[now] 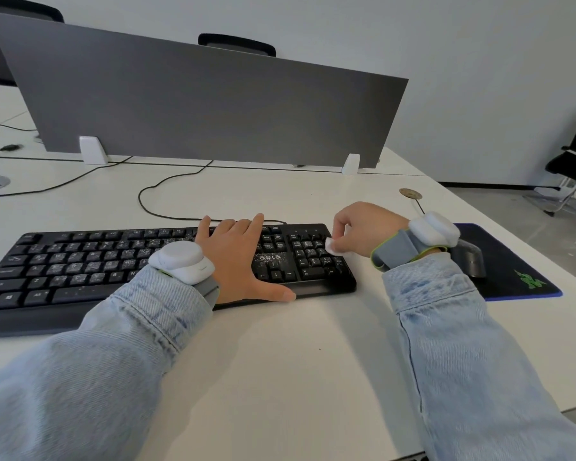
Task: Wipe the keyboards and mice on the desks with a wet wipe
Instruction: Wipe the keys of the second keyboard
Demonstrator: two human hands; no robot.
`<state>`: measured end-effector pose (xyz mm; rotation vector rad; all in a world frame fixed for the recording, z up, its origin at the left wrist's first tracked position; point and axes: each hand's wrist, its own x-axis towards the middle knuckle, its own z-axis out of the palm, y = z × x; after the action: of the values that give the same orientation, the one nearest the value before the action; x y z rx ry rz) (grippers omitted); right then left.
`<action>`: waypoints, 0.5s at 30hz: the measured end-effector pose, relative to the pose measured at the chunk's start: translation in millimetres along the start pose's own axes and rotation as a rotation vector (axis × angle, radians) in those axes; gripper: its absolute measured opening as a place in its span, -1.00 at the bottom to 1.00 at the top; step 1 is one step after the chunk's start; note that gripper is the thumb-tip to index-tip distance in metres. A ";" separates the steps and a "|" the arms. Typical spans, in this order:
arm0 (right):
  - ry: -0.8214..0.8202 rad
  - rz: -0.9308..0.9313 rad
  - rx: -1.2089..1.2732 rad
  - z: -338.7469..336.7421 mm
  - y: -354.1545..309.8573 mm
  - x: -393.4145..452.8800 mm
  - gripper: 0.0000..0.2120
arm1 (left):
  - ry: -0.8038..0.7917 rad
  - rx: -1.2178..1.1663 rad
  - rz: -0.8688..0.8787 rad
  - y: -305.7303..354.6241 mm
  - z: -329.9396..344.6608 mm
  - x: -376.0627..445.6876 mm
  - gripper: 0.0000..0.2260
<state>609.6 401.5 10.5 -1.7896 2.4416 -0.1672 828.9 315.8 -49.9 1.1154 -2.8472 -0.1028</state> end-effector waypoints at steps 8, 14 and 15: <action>0.090 -0.036 0.007 15.8 -13.8 12.4 -0.85 | -0.008 -0.008 0.003 -0.7 0.5 1.2 0.33; 0.201 0.006 0.092 16.2 -10.6 14.8 -0.84 | -0.011 -0.001 0.001 -0.6 -0.2 -0.2 0.34; 0.158 -0.017 0.075 17.6 -12.6 14.0 -0.85 | -0.013 -0.002 0.000 -0.4 -0.6 -0.6 0.34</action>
<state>619.9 383.9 -5.4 -1.8309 2.4877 -0.4119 829.6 315.9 -49.3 1.1188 -2.8576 -0.1135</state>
